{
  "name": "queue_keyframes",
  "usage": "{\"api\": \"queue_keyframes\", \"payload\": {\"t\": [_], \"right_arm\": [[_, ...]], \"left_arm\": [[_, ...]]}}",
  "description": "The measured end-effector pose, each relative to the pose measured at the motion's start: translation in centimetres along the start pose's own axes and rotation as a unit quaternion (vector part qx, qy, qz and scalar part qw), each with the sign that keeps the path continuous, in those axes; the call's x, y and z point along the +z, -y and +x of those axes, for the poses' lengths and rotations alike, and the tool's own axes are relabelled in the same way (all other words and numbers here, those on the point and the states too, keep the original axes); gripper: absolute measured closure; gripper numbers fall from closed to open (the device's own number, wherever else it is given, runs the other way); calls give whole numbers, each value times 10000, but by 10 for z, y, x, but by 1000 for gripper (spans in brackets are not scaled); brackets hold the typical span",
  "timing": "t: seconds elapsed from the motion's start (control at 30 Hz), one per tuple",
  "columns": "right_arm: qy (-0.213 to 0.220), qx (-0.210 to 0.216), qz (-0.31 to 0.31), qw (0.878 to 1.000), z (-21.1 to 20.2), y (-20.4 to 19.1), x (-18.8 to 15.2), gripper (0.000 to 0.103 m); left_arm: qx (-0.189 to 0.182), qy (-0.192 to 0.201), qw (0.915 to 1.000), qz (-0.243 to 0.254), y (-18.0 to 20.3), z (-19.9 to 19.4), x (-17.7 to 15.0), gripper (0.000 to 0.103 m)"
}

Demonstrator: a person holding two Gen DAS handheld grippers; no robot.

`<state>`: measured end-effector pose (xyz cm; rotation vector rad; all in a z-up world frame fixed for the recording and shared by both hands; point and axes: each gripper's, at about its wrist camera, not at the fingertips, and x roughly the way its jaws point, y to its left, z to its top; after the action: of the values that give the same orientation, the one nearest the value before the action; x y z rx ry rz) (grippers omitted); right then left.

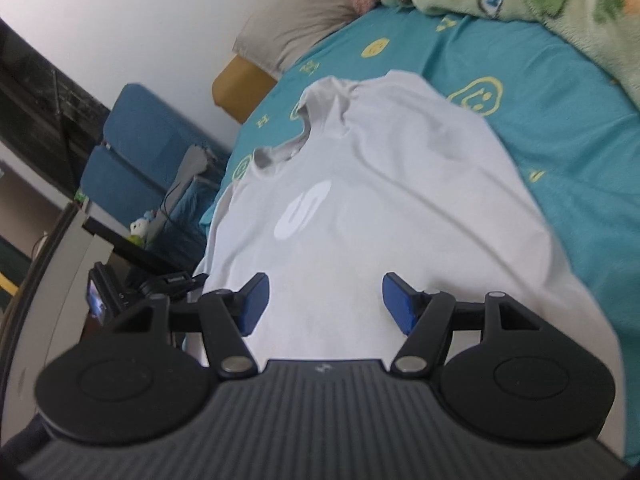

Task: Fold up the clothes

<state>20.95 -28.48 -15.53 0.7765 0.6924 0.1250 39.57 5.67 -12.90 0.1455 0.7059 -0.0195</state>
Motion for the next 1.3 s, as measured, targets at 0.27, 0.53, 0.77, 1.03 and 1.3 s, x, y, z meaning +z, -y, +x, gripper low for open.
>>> {"api": "queue_keyframes", "payload": {"t": [0.27, 0.53, 0.77, 1.03, 1.3], "right_arm": [[12, -127, -24, 9999, -4, 2, 1, 37], [49, -156, 284, 9995, -7, 17, 5, 37], [-61, -76, 435, 9990, -1, 19, 4, 37], [-104, -176, 283, 9994, 5, 17, 2, 37], [-211, -262, 182, 9993, 12, 19, -3, 37]], "left_arm": [[-696, 859, 9518, 2861, 150, -48, -20, 98], [-1743, 493, 9503, 2532, 166, -47, -39, 33], [-1919, 672, 9788, -245, 70, -39, -15, 21], [-1829, -305, 9602, -2089, 14, 11, -16, 29], [-2100, -188, 9593, -1877, 12, -2, -11, 88]]}}
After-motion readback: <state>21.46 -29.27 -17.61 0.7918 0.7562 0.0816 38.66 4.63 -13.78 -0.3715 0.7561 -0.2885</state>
